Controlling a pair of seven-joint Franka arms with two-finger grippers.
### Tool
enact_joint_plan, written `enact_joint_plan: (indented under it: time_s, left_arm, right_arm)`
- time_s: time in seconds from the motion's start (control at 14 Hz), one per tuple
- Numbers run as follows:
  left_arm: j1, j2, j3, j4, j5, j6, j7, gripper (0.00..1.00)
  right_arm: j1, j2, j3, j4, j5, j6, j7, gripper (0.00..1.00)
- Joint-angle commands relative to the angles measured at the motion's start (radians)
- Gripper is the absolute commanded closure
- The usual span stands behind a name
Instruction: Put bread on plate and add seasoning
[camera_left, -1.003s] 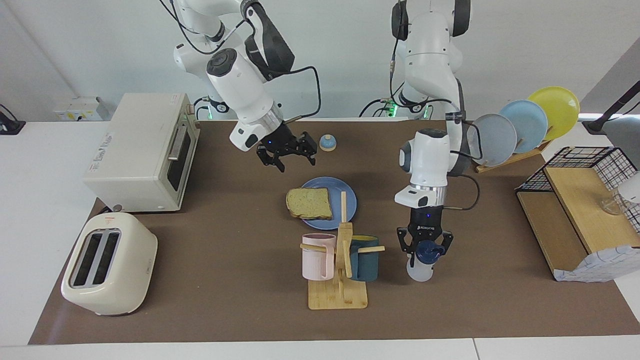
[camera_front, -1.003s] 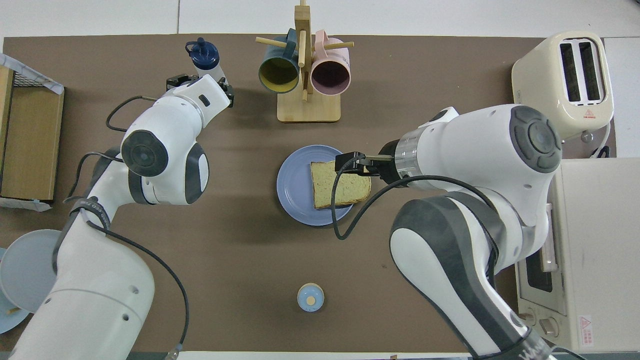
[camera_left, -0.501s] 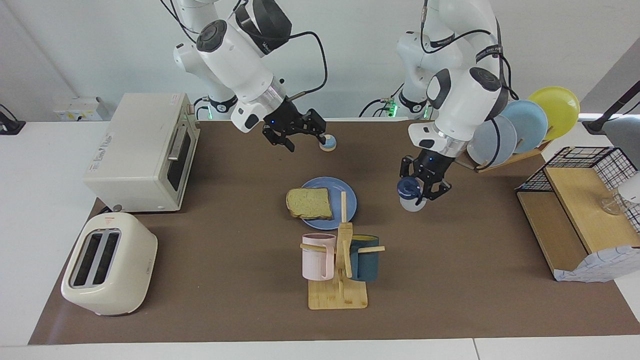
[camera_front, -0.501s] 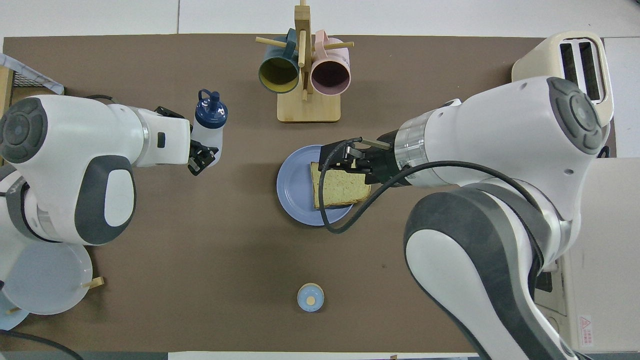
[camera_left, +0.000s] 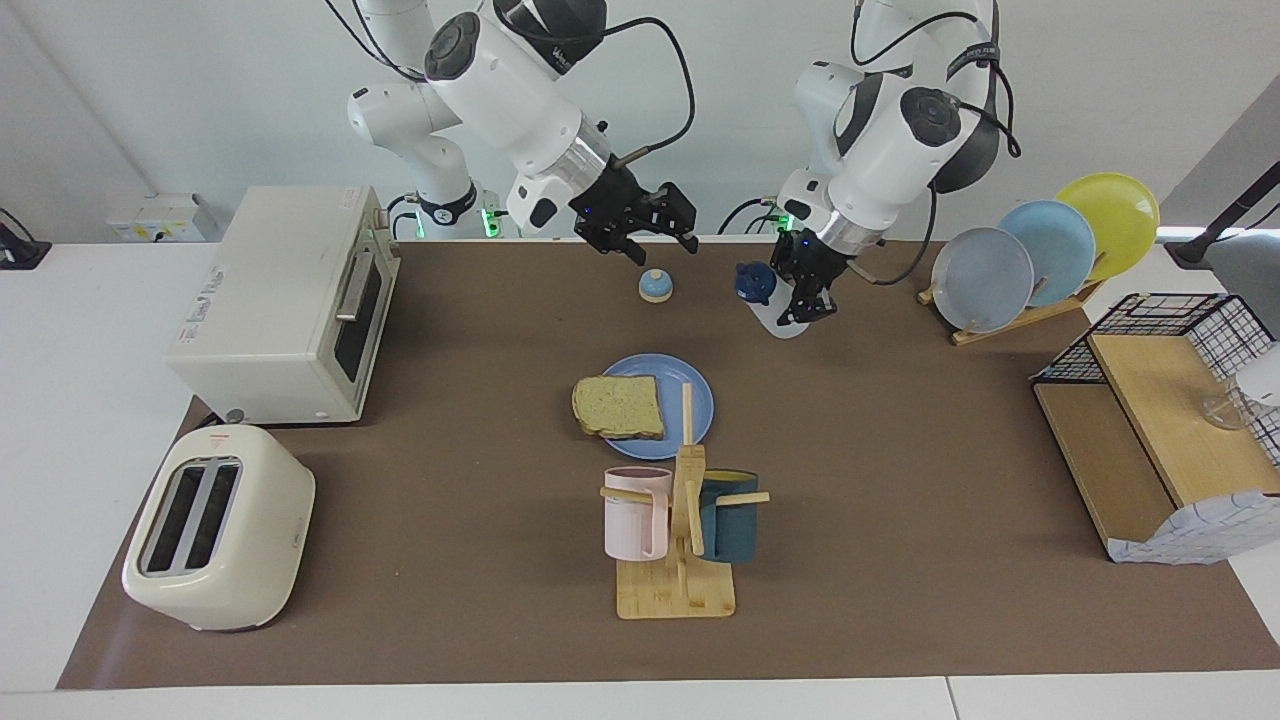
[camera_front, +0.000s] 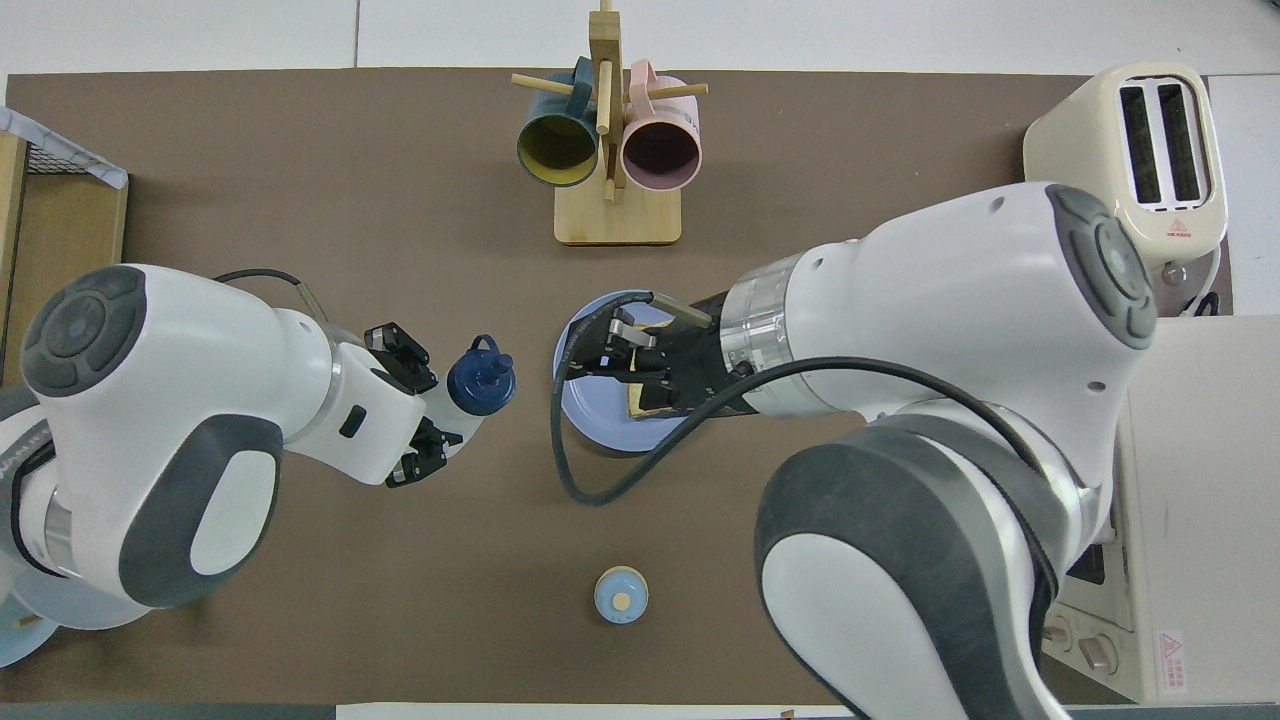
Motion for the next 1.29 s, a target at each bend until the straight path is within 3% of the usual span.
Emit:
enact_joint_plan:
  time_s: [0.0, 0.5, 0.57, 1.22]
  left_arm:
    - [-0.008, -0.085, -0.016, -0.078, 0.024, -0.004, 0.023, 1.00]
    - [-0.008, -0.100, -0.037, -0.103, 0.063, 0.016, 0.040, 1.00]
    - [-0.008, -0.100, -0.037, -0.109, 0.063, 0.016, 0.040, 1.00]
    - [-0.008, -0.110, -0.043, -0.120, 0.063, 0.019, 0.036, 1.00]
  right_arm:
    - [0.016, -0.007, 0.003, -0.001, 0.004, 0.007, 0.017, 0.45]
    - [0.080, -0.007, 0.005, -0.001, 0.002, 0.082, 0.069, 0.54]
    - [0.090, -0.005, 0.005, -0.001, -0.001, 0.093, 0.078, 0.59]
    - [0.116, 0.007, 0.006, -0.016, -0.070, 0.147, 0.075, 0.61]
